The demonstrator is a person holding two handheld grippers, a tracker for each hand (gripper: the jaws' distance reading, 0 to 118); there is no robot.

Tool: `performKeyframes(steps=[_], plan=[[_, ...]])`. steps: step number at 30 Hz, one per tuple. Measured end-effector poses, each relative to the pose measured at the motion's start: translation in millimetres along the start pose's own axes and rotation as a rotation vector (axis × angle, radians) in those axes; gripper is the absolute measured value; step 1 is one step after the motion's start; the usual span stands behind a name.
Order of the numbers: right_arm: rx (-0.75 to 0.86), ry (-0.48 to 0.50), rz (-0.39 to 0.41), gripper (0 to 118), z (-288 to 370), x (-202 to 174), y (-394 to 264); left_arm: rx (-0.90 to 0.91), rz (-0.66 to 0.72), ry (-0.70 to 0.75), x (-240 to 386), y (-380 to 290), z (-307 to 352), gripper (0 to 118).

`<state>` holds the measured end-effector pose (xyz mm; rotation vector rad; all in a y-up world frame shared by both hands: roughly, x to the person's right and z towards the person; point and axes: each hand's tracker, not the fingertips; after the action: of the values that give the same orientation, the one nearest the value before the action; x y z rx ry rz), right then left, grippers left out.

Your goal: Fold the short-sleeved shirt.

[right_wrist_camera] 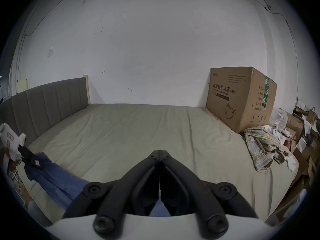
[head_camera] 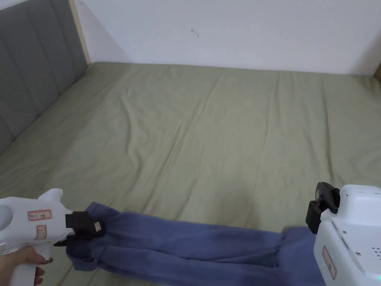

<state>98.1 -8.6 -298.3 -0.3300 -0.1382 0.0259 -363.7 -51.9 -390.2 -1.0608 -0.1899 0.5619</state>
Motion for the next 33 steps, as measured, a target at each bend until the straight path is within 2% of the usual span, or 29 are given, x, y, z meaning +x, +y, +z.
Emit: performKeyframes(steps=[9,13,18,20,21,22,23,24,25,26,31,32,33], plan=[[-0.005,-0.011,-0.058,1,6,29,2,0.053,-0.111,-0.05,137,-29,2,5],[0.005,-0.032,-0.089,1,12,49,4,0.005,-0.159,-0.169,192,-47,-32,5],[-0.002,-0.073,-0.117,1,15,72,-2,-0.092,-0.274,-0.225,242,-77,-89,7],[-0.015,-0.088,-0.131,1,14,81,-4,-0.132,-0.278,-0.242,248,-86,-105,8],[-0.017,-0.095,-0.144,1,14,86,-5,-0.159,-0.293,-0.264,251,-91,-111,13],[-0.015,-0.099,-0.155,1,15,90,-6,-0.171,-0.282,-0.276,253,-95,-117,30],[-0.019,-0.103,-0.163,1,14,93,-6,-0.177,-0.276,-0.274,253,-97,-121,59],[-0.024,-0.106,-0.169,1,14,96,-7,-0.18,-0.263,-0.273,252,-99,-124,96],[-0.027,-0.107,-0.171,1,13,98,-8,-0.178,-0.249,-0.269,251,-101,-124,113],[-0.028,-0.109,-0.171,1,13,99,-8,-0.174,-0.239,-0.277,252,-100,-124,118],[-0.03,-0.103,-0.184,1,12,100,-13,-0.153,-0.21,-0.272,235,-88,-111,116],[-0.034,-0.103,-0.183,1,11,99,-13,-0.138,-0.21,-0.261,230,-86,-108,112],[-0.036,-0.099,-0.179,1,11,98,-14,-0.119,-0.214,-0.247,222,-84,-105,97]])
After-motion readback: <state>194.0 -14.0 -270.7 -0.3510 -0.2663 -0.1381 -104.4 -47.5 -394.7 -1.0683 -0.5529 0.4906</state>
